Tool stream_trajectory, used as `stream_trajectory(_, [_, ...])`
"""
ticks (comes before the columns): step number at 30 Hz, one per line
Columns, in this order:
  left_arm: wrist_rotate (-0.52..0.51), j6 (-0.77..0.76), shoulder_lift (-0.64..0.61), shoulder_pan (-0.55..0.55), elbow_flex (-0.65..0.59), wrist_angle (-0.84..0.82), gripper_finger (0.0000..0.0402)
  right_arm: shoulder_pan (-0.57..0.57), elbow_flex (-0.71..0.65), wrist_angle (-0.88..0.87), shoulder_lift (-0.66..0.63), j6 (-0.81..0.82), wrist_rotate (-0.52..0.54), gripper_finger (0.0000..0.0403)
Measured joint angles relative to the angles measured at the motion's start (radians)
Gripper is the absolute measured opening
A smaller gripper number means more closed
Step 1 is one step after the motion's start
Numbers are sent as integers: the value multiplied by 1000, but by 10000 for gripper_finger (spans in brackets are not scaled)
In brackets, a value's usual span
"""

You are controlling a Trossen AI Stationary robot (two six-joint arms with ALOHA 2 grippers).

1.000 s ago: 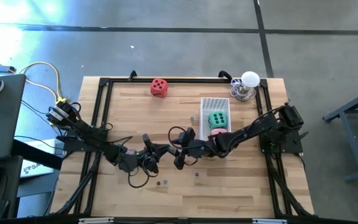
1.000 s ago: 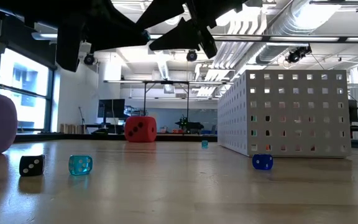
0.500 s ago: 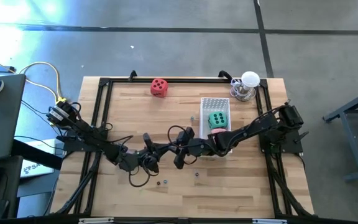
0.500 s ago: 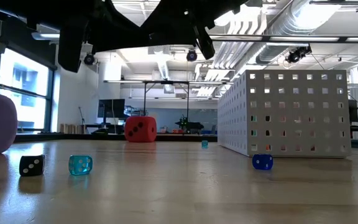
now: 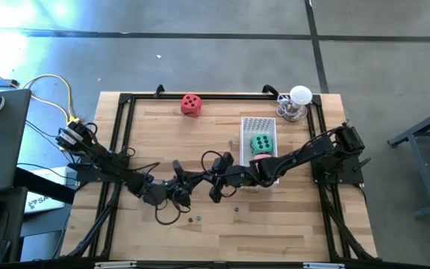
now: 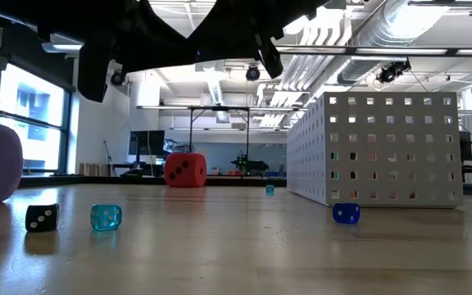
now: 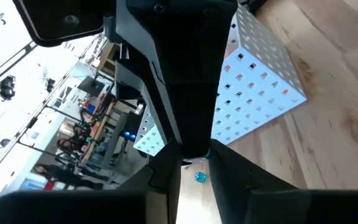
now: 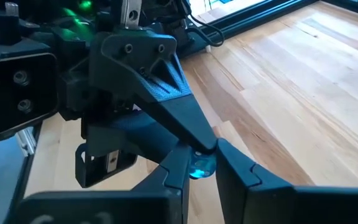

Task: Pick & Place Dice
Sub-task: Put the light blue die into the white bin

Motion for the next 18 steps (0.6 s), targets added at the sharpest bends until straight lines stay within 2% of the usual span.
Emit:
stream_trajectory(11, [4,-21,0,18,0,3,127,0,2,-57,0,-2,33,38])
stream_trajectory(15, [-14,-61,0,18,0,9,148,5,1,-153,-1,-1,109,38])
stream_trajectory(18, [-13,-95,1,18,2,7,159,27,-5,-267,-26,12,233,38])
